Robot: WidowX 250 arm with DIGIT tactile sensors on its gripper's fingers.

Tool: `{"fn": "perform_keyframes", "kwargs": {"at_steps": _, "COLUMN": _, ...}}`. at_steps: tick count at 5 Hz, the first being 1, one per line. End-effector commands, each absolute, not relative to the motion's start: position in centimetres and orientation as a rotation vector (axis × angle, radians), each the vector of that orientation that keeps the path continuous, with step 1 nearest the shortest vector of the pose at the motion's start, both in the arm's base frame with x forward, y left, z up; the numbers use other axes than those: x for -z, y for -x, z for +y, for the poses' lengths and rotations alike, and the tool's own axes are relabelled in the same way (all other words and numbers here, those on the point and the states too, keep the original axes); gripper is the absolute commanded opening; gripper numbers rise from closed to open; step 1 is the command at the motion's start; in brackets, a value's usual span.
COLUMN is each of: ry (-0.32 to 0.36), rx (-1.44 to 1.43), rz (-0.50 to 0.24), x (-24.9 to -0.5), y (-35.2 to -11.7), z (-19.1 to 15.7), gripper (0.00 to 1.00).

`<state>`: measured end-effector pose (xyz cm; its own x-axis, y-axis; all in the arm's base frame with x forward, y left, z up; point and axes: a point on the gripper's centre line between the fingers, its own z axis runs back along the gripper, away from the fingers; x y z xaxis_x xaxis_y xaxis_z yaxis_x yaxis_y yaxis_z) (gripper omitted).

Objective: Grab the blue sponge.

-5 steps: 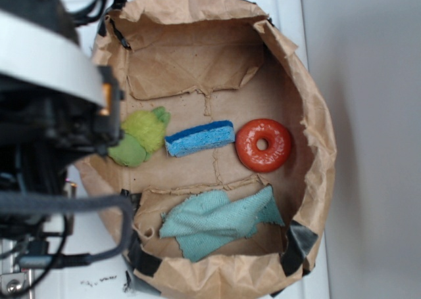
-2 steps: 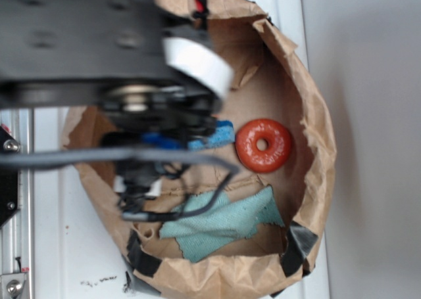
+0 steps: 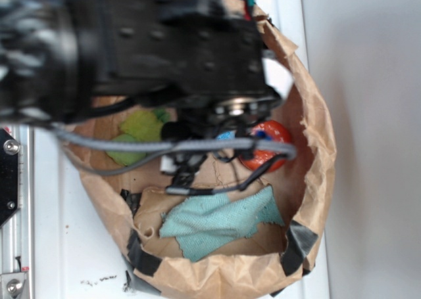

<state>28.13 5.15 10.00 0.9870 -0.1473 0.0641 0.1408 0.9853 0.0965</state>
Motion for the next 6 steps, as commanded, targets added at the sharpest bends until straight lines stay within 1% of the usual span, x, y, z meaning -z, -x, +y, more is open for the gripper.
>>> {"fn": "perform_keyframes", "kwargs": {"at_steps": 1, "ry": -0.105, "rx": 0.150, "rz": -0.120, "x": -11.6, "y": -28.9, "z": 5.1, "gripper": 1.00}}
{"fn": "perform_keyframes", "kwargs": {"at_steps": 3, "ry": -0.105, "rx": 0.150, "rz": -0.120, "x": -11.6, "y": -28.9, "z": 5.1, "gripper": 1.00}}
{"fn": "perform_keyframes", "kwargs": {"at_steps": 4, "ry": -0.114, "rx": 0.052, "rz": -0.211, "x": -8.9, "y": -28.4, "z": 4.0, "gripper": 1.00}}
{"fn": "perform_keyframes", "kwargs": {"at_steps": 5, "ry": -0.095, "rx": -0.021, "rz": -0.229, "x": -7.5, "y": -28.7, "z": 3.7, "gripper": 1.00}}
{"fn": "perform_keyframes", "kwargs": {"at_steps": 6, "ry": -0.082, "rx": -0.033, "rz": -0.258, "x": -6.9, "y": -28.9, "z": 3.4, "gripper": 1.00}}
